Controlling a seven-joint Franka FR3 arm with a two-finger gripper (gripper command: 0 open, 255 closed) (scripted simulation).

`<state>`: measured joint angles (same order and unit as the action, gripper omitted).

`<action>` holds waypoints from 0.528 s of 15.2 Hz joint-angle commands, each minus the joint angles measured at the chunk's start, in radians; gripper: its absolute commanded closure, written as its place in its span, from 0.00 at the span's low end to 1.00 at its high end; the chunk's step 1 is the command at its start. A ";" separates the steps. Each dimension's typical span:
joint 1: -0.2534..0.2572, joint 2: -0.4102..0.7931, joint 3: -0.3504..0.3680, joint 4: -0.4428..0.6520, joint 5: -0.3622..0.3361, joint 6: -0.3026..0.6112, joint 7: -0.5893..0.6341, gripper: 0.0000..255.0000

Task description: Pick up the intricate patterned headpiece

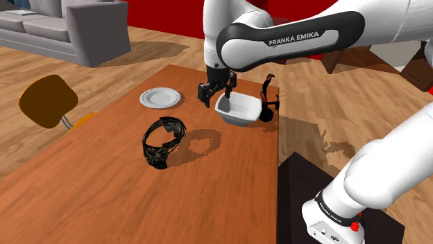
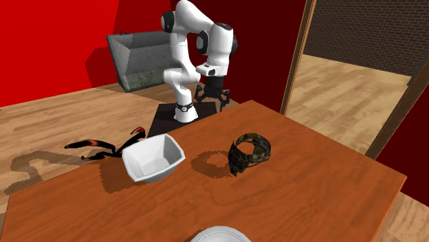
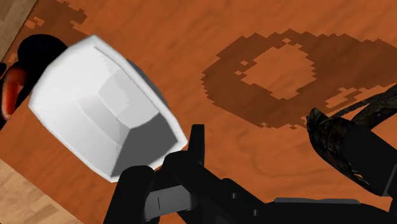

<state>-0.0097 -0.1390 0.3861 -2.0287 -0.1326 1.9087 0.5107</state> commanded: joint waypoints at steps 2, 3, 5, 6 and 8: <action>0.012 0.135 0.036 0.094 -0.065 0.000 0.085 0.00; 0.019 0.180 0.044 0.128 -0.088 -0.003 0.111 0.00; 0.038 0.272 0.053 0.201 -0.134 -0.015 0.159 0.00; 0.050 0.318 0.055 0.240 -0.157 -0.023 0.181 0.00; 0.078 0.411 0.055 0.323 -0.201 -0.043 0.220 0.00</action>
<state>0.0541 0.2158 0.4410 -1.7532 -0.3069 1.8740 0.7072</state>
